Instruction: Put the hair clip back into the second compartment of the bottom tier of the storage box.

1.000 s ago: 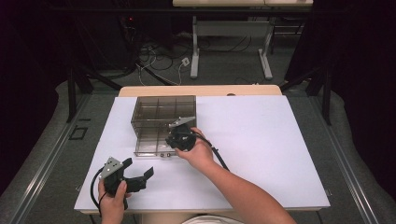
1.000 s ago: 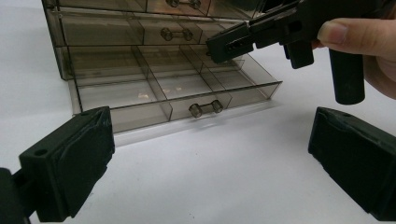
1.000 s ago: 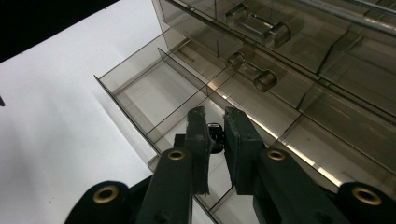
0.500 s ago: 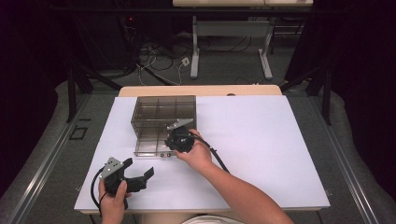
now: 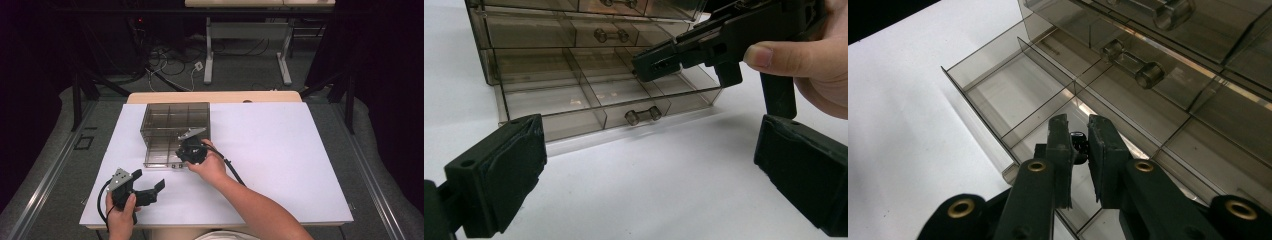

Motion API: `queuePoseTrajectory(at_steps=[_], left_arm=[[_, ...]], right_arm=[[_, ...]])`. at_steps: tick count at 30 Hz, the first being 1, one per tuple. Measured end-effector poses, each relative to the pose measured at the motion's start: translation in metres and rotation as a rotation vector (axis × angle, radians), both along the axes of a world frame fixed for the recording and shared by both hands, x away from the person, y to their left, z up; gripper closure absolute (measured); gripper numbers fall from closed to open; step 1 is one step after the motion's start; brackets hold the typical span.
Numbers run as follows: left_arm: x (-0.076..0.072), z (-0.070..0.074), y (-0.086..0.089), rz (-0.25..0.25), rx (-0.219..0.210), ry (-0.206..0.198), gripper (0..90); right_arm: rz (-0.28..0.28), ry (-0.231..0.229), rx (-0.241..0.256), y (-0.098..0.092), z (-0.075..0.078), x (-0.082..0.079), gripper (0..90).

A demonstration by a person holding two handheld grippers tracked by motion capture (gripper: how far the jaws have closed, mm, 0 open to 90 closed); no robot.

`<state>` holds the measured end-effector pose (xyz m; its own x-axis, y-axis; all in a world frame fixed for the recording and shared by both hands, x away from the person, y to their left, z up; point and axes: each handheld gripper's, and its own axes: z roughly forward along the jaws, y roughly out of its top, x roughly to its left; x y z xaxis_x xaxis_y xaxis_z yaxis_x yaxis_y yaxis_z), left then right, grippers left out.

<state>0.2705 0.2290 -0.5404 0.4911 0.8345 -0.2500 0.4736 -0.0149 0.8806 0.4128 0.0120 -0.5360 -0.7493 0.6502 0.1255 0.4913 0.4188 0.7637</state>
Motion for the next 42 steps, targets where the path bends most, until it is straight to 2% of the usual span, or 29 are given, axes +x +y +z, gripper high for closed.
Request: queuePoseTrajectory(at_steps=[3,4,5,6,7,9,10,15,16,21,22,23,25,26,27,33,35,38,40,42], left_arm=[[0.000,0.000,0.000,0.000,0.000,0.000,0.8],[0.000,0.000,0.000,0.000,0.000,0.001,0.8],[0.000,0.000,0.000,-0.001,0.000,0.001,0.8],[0.000,0.000,0.000,-0.001,0.001,0.001,0.8],[0.000,0.000,0.000,-0.001,0.000,0.001,0.8],[0.000,0.000,0.000,-0.001,0.001,0.001,0.8],[0.000,0.000,0.000,-0.001,0.001,0.000,0.8],[0.000,0.000,0.000,-0.001,0.001,0.000,0.8],[0.000,0.000,0.000,-0.002,0.001,0.000,0.8],[0.000,0.000,0.000,-0.003,0.001,0.001,0.8],[0.000,0.000,0.000,-0.003,0.001,0.001,0.8],[0.000,0.000,0.000,-0.003,0.001,0.001,0.8],[0.000,0.000,0.000,-0.003,0.001,0.001,0.8],[0.000,0.000,0.000,-0.003,0.001,0.001,0.8],[0.000,0.000,0.000,-0.003,0.001,0.000,0.8],[0.001,0.000,-0.001,-0.003,-0.001,0.002,0.8],[0.001,0.000,-0.001,-0.003,-0.002,0.003,0.8],[0.001,0.000,-0.001,-0.002,-0.005,0.004,0.8],[0.001,-0.001,-0.001,-0.001,-0.006,0.005,0.8],[0.001,-0.001,-0.001,-0.002,-0.004,0.004,0.8]], right_arm=[[0.002,0.006,-0.001,-0.001,0.001,0.000,79.9],[0.006,0.017,-0.009,-0.001,0.002,0.000,78.0],[0.007,0.016,0.009,-0.001,0.002,0.000,74.8],[0.010,0.020,0.004,-0.002,0.003,0.000,72.0],[0.004,0.002,0.015,-0.001,0.002,0.000,69.6],[0.011,0.003,0.006,-0.002,0.003,0.000,65.3],[0.004,-0.010,0.020,-0.001,0.002,0.000,63.4],[0.014,-0.008,0.009,-0.002,0.004,0.000,60.3],[0.006,-0.022,0.020,-0.001,0.003,0.000,59.2],[0.011,-0.041,0.011,-0.002,0.005,0.000,53.9],[0.010,-0.032,0.003,-0.002,0.006,-0.001,52.5],[0.006,-0.046,0.013,-0.002,0.006,0.000,51.3],[0.006,-0.064,0.008,-0.002,0.005,0.000,49.7],[0.008,-0.059,-0.007,-0.003,0.006,0.000,48.9],[0.001,-0.077,0.001,-0.002,0.006,0.000,48.2],[0.016,-0.069,0.002,-0.005,0.009,-0.001,46.8],[0.017,-0.082,0.009,-0.004,0.009,-0.001,45.9],[0.013,-0.066,0.000,-0.005,0.011,-0.002,44.1],[0.021,-0.072,0.017,-0.006,0.011,-0.002,43.2],[0.021,-0.067,0.012,-0.006,0.013,-0.004,41.8]])
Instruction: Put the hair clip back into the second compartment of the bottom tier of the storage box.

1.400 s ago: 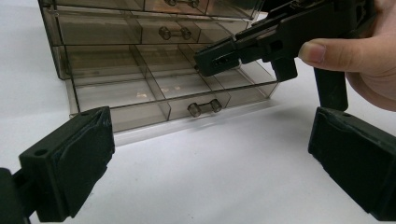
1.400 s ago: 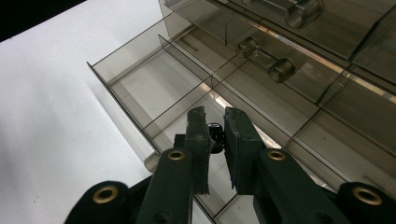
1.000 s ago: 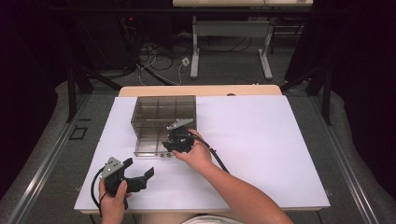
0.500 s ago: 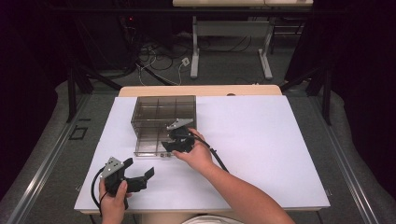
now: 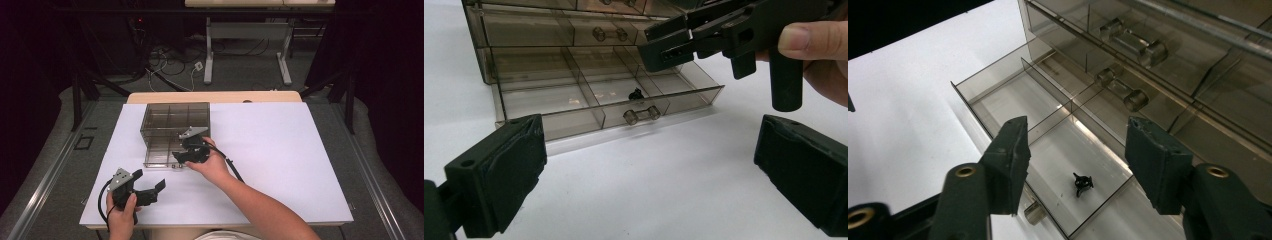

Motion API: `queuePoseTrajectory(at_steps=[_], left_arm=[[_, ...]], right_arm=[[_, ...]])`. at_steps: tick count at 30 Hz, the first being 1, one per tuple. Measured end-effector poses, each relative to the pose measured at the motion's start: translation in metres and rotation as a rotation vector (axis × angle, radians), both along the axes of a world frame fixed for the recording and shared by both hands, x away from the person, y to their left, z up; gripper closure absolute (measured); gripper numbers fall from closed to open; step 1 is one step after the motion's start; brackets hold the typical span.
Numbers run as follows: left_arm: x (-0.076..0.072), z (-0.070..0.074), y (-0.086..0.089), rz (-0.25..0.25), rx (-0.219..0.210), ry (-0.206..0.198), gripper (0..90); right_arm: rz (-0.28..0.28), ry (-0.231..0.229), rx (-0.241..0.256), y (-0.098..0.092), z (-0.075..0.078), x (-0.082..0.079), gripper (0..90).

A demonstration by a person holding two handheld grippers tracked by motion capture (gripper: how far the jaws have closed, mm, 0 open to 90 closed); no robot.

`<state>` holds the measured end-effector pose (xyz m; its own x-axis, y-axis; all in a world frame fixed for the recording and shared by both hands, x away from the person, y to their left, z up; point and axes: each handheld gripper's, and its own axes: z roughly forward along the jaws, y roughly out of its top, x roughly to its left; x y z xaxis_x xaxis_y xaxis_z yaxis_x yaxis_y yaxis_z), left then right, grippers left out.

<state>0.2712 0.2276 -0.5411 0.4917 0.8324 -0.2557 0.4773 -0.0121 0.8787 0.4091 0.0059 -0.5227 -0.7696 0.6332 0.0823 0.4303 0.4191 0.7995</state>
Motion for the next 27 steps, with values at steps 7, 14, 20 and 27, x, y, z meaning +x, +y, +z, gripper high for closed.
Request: queuePoseTrajectory(at_steps=[7,14,20,27], left_arm=[[0.000,0.000,0.000,-0.001,0.001,0.001,0.8],[0.001,0.000,0.000,-0.001,0.001,0.002,0.8],[0.000,0.000,0.000,-0.001,0.002,0.002,0.8],[0.000,0.000,0.000,0.000,0.000,0.001,0.8]], right_arm=[[0.019,-0.012,0.035,-0.002,0.007,-0.003,37.7],[0.044,-0.008,0.021,-0.005,0.009,-0.005,39.5],[0.066,-0.008,0.017,-0.005,0.011,-0.010,45.0],[0.077,0.009,0.012,-0.008,0.010,-0.016,54.4]])
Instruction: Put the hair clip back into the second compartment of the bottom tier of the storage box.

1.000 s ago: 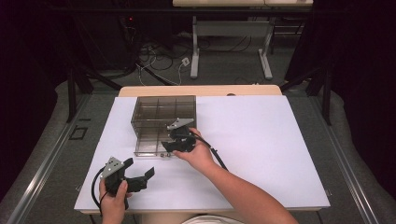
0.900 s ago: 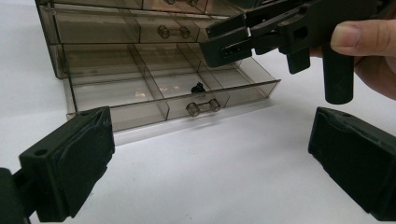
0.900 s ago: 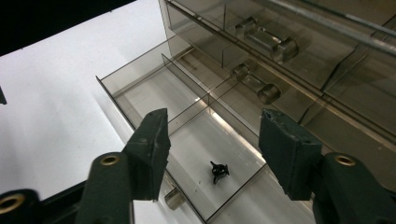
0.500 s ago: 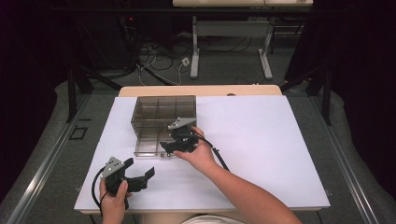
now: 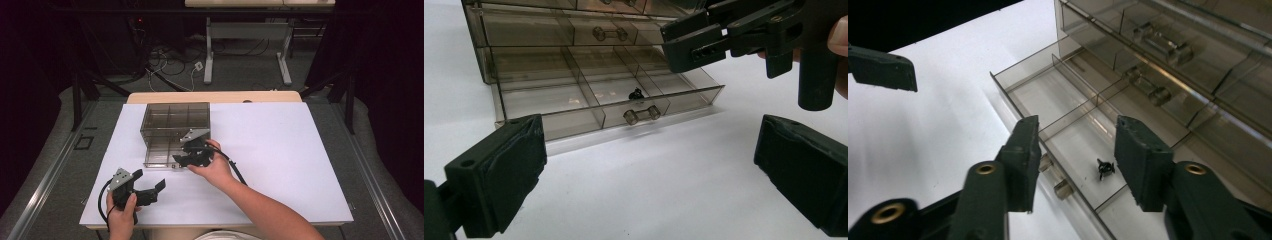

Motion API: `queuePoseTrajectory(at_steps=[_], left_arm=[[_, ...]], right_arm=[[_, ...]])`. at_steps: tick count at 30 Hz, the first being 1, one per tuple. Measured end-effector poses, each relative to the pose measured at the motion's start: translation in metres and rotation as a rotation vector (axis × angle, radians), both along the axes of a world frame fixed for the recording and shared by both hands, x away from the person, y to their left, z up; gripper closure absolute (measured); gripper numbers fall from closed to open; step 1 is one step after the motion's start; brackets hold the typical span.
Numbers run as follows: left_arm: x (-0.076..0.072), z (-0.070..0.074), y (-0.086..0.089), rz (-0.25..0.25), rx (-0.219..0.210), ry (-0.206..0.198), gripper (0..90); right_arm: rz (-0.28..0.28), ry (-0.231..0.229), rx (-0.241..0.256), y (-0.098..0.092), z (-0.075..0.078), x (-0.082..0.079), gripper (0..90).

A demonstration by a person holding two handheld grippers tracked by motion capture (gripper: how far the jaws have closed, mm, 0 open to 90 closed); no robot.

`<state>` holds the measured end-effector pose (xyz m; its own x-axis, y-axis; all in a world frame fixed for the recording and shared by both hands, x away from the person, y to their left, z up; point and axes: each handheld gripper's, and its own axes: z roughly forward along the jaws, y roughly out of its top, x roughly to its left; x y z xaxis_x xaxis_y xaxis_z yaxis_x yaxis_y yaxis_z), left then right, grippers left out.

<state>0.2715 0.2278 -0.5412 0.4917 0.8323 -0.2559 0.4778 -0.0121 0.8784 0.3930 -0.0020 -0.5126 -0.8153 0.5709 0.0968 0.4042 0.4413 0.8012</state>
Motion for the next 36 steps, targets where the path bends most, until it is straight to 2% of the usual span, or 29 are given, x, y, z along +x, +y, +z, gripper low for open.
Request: queuePoseTrajectory(at_steps=[8,13,14,15,16,19,26,27,31,33,35,36], left_arm=[[0.000,0.000,0.000,0.000,0.003,0.000,0.8],[0.000,0.000,0.000,-0.002,0.004,-0.001,0.8],[0.000,0.000,0.000,-0.001,0.004,-0.001,0.8],[0.000,0.000,0.000,-0.001,0.004,-0.002,0.8],[0.000,0.000,0.000,0.000,0.004,-0.001,0.8],[0.000,0.000,0.000,0.000,0.005,-0.001,0.8],[0.001,0.000,0.000,-0.001,0.007,-0.001,0.8],[0.001,0.000,0.000,-0.001,0.007,-0.001,0.8],[0.001,0.000,0.000,-0.001,0.007,-0.001,0.8],[0.001,0.000,0.000,0.000,0.007,-0.002,0.8],[0.001,0.000,0.000,-0.001,0.006,-0.001,0.8],[0.001,0.000,0.000,-0.001,0.007,-0.002,0.8]], right_arm=[[-0.008,-0.002,0.007,-0.007,-0.003,-0.002,64.1],[-0.001,0.018,-0.015,-0.010,-0.008,-0.004,69.5],[-0.006,0.011,-0.002,-0.009,-0.010,-0.004,70.9],[-0.002,0.027,-0.014,-0.010,-0.010,-0.005,72.1],[0.001,0.017,-0.006,-0.010,-0.012,-0.005,73.3],[0.010,0.036,-0.031,-0.011,-0.014,-0.006,77.5],[0.018,0.040,-0.040,-0.012,-0.021,-0.006,87.5],[0.006,0.047,-0.042,-0.012,-0.021,-0.007,89.0],[0.011,0.062,-0.048,-0.012,-0.024,-0.006,90.0],[0.014,0.058,-0.062,-0.012,-0.026,-0.006,90.0],[0.010,0.052,-0.056,-0.011,-0.028,-0.006,90.0],[0.010,0.068,-0.063,-0.012,-0.029,-0.006,90.0]])
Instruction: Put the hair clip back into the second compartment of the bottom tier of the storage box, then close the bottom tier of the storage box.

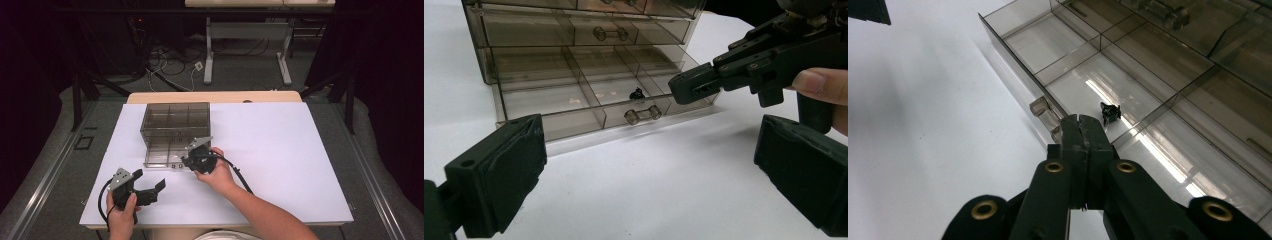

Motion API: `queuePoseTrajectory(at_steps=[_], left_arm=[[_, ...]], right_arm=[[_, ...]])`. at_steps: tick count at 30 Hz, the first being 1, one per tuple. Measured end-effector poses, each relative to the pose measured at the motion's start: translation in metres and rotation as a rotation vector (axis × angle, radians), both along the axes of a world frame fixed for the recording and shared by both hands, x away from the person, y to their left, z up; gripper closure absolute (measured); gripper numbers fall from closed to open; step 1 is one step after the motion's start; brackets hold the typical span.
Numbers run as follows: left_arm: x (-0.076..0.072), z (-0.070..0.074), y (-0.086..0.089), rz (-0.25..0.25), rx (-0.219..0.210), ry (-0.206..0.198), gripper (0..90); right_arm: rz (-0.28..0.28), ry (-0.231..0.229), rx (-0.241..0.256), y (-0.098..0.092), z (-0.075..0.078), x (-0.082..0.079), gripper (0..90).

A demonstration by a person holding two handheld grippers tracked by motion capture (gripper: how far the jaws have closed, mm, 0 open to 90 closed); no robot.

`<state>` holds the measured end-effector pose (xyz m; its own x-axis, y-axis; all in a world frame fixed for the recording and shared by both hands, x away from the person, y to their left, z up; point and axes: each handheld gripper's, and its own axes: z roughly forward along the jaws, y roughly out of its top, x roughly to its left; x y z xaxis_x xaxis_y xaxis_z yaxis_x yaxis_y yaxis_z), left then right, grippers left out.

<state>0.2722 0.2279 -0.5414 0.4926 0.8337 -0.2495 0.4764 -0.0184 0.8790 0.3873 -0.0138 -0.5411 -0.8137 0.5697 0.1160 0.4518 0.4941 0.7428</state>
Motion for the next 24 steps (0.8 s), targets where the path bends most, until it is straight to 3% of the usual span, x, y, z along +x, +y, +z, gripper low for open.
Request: queuePoseTrajectory(at_steps=[8,13,24], left_arm=[[0.0000,-0.0002,0.0000,0.000,0.000,0.002,0.8],[0.0001,-0.0001,-0.0001,0.000,0.000,0.002,0.8],[0.0005,-0.0005,-0.0002,0.001,-0.003,0.005,0.8]], right_arm=[[-0.004,0.021,-0.005,0.0005,-0.0056,0.0006,90.0],[-0.004,0.012,0.011,0.0021,-0.0079,0.0005,90.0],[0.005,0.010,-0.003,0.0046,-0.0086,0.0005,90.0]])
